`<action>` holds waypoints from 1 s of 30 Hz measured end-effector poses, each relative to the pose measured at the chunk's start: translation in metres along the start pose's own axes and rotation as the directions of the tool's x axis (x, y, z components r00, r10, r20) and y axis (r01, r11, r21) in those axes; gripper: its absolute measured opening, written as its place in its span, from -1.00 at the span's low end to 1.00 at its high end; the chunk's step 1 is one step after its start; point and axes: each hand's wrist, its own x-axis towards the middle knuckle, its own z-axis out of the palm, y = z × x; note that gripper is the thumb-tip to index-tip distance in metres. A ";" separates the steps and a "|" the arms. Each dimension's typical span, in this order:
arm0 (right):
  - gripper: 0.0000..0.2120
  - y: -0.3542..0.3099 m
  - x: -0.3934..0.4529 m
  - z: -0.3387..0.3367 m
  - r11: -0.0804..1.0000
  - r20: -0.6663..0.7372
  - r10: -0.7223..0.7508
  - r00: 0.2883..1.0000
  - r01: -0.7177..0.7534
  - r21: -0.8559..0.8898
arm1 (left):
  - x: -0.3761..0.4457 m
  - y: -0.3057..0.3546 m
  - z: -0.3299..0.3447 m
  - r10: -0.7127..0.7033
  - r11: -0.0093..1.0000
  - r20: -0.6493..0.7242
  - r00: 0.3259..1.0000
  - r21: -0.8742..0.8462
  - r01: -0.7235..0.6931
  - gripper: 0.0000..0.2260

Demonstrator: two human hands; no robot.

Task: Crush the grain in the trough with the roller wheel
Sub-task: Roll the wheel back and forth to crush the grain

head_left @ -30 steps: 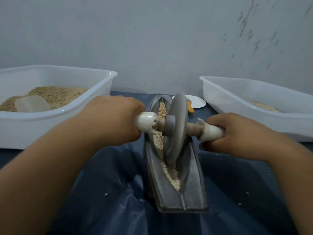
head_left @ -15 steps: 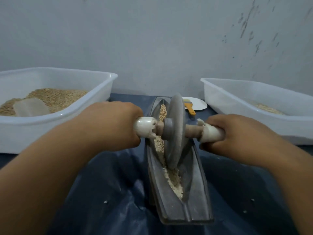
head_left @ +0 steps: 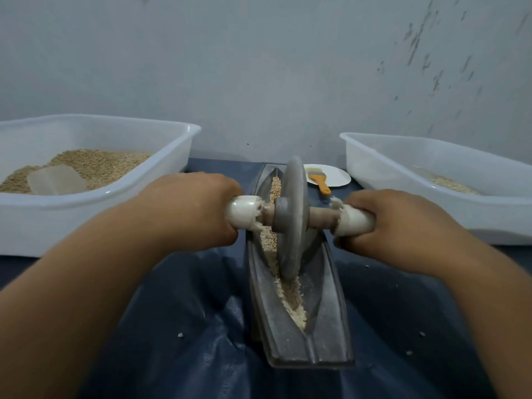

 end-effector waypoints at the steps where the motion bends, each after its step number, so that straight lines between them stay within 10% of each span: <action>1: -0.78 0.002 -0.001 -0.003 1.000 0.048 0.005 0.999 -0.006 0.021 | -0.001 0.000 -0.001 0.014 1.000 0.004 1.000 0.000 -0.014 -0.83; 6: -0.54 0.010 -0.016 -0.022 0.983 0.328 -0.022 0.945 -0.039 0.180 | -0.012 -0.002 -0.013 0.081 0.997 0.016 0.997 0.016 -0.081 -0.80; 13: -0.74 0.003 -0.001 -0.003 0.999 0.032 -0.009 0.999 0.008 0.034 | -0.001 0.001 -0.001 0.013 1.000 0.013 1.000 -0.007 -0.013 -0.83; 20: -0.55 0.010 -0.017 -0.023 0.982 0.320 -0.026 0.947 -0.036 0.186 | -0.015 0.001 -0.014 0.081 0.996 0.012 0.997 0.035 -0.081 -0.83; 26: -0.76 -0.001 -0.003 -0.003 1.000 0.044 0.023 0.999 -0.023 0.012 | -0.002 0.002 -0.002 0.013 1.000 -0.014 1.000 0.027 -0.012 -0.82; 30: -0.68 0.007 -0.008 -0.012 0.997 0.166 -0.002 0.986 -0.012 0.078 | -0.007 0.004 -0.005 0.044 0.998 -0.013 0.999 0.045 -0.043 -0.83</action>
